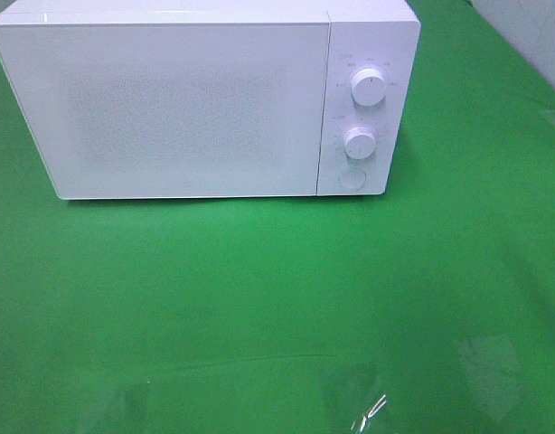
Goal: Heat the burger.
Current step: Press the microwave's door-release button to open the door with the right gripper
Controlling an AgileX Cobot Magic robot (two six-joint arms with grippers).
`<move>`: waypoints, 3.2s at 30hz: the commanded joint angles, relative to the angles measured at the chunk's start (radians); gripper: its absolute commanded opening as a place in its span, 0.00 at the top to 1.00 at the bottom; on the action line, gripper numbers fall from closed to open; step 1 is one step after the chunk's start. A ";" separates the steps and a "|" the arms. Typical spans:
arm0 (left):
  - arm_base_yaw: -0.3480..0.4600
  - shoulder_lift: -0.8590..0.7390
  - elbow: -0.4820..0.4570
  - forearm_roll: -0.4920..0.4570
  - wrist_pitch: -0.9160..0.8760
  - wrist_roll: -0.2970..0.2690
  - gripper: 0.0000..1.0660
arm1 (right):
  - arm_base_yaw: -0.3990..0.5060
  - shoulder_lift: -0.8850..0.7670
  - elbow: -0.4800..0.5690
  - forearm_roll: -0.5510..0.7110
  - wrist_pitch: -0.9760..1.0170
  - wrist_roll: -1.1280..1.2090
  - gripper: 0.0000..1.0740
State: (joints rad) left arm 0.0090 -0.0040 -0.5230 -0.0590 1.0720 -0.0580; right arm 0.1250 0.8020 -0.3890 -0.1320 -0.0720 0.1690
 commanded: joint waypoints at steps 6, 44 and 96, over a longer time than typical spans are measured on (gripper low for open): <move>0.002 -0.005 0.003 0.000 -0.008 -0.002 0.07 | -0.006 0.151 0.004 0.000 -0.200 0.011 0.29; 0.002 -0.005 0.003 0.000 -0.008 -0.002 0.07 | 0.689 0.858 0.043 0.924 -1.091 -0.440 0.29; 0.002 -0.005 0.003 0.000 -0.008 -0.002 0.07 | 0.656 0.939 -0.052 0.860 -0.868 1.135 1.00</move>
State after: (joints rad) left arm 0.0090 -0.0040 -0.5230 -0.0590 1.0720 -0.0580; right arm 0.8130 1.7320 -0.4340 0.7390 -0.9630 1.2870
